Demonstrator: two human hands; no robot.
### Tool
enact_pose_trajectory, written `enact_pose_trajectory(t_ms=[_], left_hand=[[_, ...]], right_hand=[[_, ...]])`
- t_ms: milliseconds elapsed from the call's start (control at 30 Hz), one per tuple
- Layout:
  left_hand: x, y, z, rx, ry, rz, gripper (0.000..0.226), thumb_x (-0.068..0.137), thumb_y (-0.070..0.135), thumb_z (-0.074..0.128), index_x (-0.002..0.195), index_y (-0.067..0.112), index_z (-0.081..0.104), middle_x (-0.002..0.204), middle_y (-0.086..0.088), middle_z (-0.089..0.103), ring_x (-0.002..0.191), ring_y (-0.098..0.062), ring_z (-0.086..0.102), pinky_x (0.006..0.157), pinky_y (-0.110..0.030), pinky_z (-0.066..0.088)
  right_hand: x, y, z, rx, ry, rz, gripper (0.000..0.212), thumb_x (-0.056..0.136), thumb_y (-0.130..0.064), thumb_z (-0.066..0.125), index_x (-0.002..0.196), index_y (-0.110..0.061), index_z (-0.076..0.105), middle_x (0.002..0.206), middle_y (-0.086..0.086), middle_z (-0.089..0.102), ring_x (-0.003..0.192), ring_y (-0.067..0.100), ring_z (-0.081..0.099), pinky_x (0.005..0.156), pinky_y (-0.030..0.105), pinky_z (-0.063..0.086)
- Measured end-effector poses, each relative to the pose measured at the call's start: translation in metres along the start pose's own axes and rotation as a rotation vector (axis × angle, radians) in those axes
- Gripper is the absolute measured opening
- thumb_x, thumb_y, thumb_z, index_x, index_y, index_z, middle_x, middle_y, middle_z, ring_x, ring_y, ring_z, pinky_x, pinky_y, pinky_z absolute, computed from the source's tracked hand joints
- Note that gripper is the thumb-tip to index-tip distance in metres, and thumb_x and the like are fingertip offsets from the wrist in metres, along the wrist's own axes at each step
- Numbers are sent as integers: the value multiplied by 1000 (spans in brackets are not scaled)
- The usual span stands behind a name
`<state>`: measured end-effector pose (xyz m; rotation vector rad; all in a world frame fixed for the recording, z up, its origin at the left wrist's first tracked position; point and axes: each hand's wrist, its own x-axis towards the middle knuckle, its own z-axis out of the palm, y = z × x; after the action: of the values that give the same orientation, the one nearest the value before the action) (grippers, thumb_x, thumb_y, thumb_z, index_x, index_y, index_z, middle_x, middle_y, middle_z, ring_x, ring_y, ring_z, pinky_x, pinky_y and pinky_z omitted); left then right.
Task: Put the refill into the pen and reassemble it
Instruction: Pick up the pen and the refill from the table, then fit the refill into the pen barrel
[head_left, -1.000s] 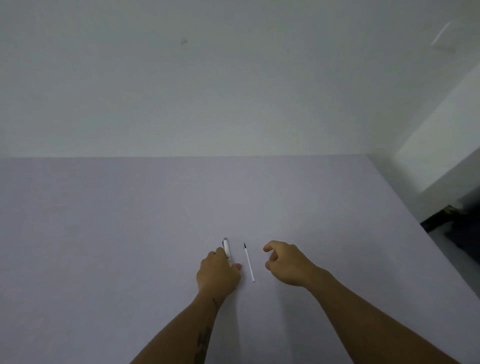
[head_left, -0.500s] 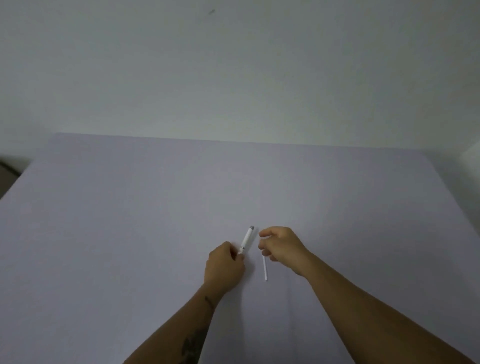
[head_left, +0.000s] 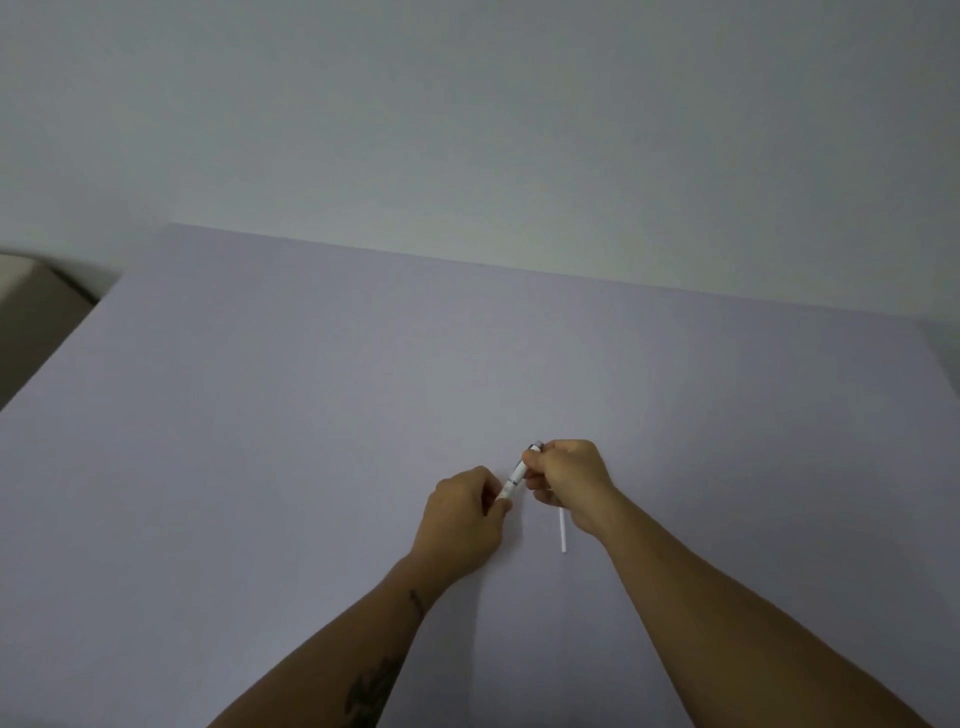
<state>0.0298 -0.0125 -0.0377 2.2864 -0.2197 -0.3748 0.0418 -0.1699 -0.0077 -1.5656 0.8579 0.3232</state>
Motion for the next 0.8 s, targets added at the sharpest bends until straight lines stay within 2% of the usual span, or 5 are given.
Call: enact_pose_trajectory(t_ms=[167,367,467,633,800], left_hand=[[1,-15,-14,15,-43,-77,8,87,23,62,81,19,64,66,8,59,57,-9,52,53,-22,40],[-7,-37,-16,-49,-47,-212,10,88,20,57,79,21,62,70,4,64,59,-11,56,56,-21,45],[-5,-39,-14,-78,-44,-231,14,89,21,55,78,24,62,70,4,65,59,-10,56,56,-20,45],[0,-39,-16,-135,-31,-263,14,91,23,55,83,24,67,75,4,69,64,-10,60,59,-21,49],[6,-41,-21,-182,-10,-289,10,87,23,60,80,23,67,74,4,69,63,-9,59,57,-19,47]], right_hand=[[13,-12,-2,100,78,70,10,77,4,63,76,7,72,64,14,63,50,18,56,50,25,52],[29,-18,-16,-344,101,-42,17,72,1,56,78,4,71,57,7,70,46,17,66,49,27,57],[34,-17,-9,-529,112,-121,21,70,-1,53,81,-1,71,68,8,74,65,24,73,67,39,63],[38,-15,8,-773,92,-186,24,72,-5,55,92,-2,68,90,14,72,73,28,64,60,27,46],[39,-15,18,-873,114,-202,22,75,-6,56,96,-6,61,91,9,61,81,29,63,70,33,55]])
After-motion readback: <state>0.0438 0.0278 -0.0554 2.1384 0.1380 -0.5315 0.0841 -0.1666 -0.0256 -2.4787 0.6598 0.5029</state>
